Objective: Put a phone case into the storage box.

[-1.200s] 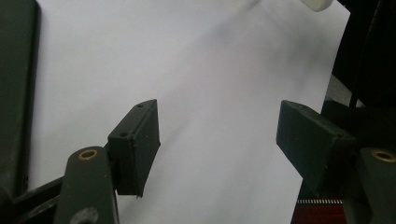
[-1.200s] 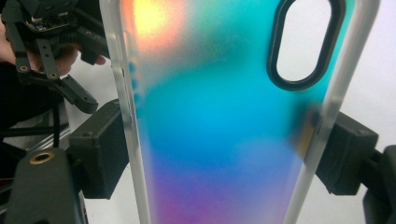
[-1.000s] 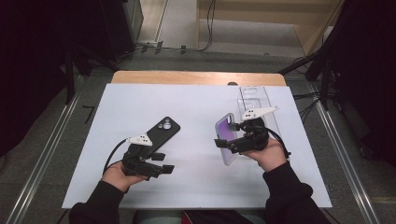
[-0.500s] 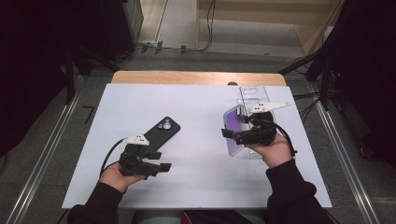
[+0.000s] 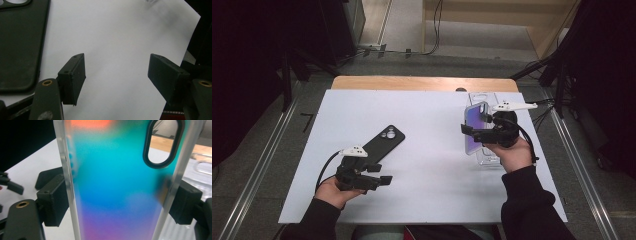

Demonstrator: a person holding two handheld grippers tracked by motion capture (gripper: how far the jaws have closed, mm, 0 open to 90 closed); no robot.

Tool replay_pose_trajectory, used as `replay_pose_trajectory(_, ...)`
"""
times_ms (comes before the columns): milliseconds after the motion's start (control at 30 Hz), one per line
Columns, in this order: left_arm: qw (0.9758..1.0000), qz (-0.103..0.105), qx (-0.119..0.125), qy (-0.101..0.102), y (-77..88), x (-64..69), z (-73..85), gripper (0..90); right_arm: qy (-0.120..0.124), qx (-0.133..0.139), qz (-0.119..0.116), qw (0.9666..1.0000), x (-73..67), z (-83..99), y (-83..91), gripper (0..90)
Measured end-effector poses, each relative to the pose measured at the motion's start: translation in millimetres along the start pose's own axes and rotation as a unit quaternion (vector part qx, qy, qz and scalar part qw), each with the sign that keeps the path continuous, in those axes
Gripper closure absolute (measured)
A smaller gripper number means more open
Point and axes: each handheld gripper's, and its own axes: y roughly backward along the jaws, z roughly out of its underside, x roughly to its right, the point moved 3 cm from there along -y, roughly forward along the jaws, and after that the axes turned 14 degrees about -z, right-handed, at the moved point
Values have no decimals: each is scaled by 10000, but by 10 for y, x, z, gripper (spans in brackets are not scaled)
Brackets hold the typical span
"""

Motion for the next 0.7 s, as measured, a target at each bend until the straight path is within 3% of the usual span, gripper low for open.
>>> replay_pose_trajectory(300, 9999, -67, 52, 108, 35, -36, 35, 306, -103, 181, 328, 9992, 189, -77, 146, 155)
replay_pose_trajectory(567, 9999, -102, 38, 132, 41, -55, 49, 306, -279, 265, 621, 9973, 391, -126, 96, 155)
replay_pose_trajectory(700, 9998, -109, 55, 165, 43, -71, 54, 307, -235, 263, 863, 9956, 510, -189, 72, 154)
